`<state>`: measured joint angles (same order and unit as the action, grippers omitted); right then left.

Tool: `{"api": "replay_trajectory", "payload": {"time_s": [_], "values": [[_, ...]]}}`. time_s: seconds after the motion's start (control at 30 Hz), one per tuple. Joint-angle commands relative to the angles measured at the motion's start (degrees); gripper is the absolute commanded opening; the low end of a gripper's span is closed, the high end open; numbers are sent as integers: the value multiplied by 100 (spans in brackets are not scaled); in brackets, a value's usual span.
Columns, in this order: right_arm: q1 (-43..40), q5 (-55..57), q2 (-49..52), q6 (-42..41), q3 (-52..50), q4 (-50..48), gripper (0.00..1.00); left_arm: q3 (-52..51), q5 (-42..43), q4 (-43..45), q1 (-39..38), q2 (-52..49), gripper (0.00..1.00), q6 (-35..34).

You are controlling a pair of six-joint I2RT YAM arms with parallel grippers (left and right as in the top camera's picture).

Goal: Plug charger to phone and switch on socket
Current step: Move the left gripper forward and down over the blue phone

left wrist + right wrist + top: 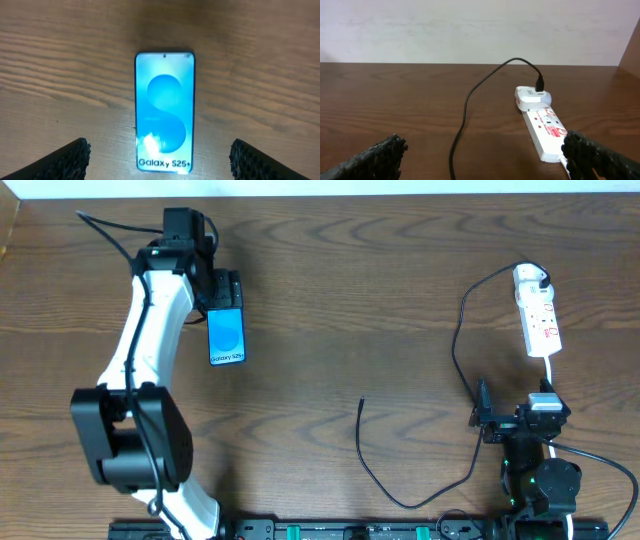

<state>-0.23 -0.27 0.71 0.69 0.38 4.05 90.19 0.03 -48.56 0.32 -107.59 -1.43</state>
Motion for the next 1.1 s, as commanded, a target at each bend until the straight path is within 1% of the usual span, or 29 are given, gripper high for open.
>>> {"api": "replay_trajectory", "payload": {"time_s": [0.0, 0.17, 0.4, 0.63, 1.03, 1.07], "values": [[33, -26, -37, 66, -7, 28, 99, 476, -48, -280, 24, -317, 89, 79], [33, -26, -37, 68, -7, 28, 99, 1056, -48, -824, 26, -844, 89, 76], [33, -26, -37, 66, -7, 28, 99, 1126, -46, -1080, 26, -1121, 89, 44], [33, -26, -37, 66, -7, 28, 99, 1123, -46, -1244, 26, -1187, 89, 33], [33, -26, -37, 66, -7, 28, 99, 1123, -26, -1228, 24, -1185, 89, 35], [33, -26, -37, 66, -7, 28, 99, 1121, -24, -1237, 26, -1187, 85, 35]]}}
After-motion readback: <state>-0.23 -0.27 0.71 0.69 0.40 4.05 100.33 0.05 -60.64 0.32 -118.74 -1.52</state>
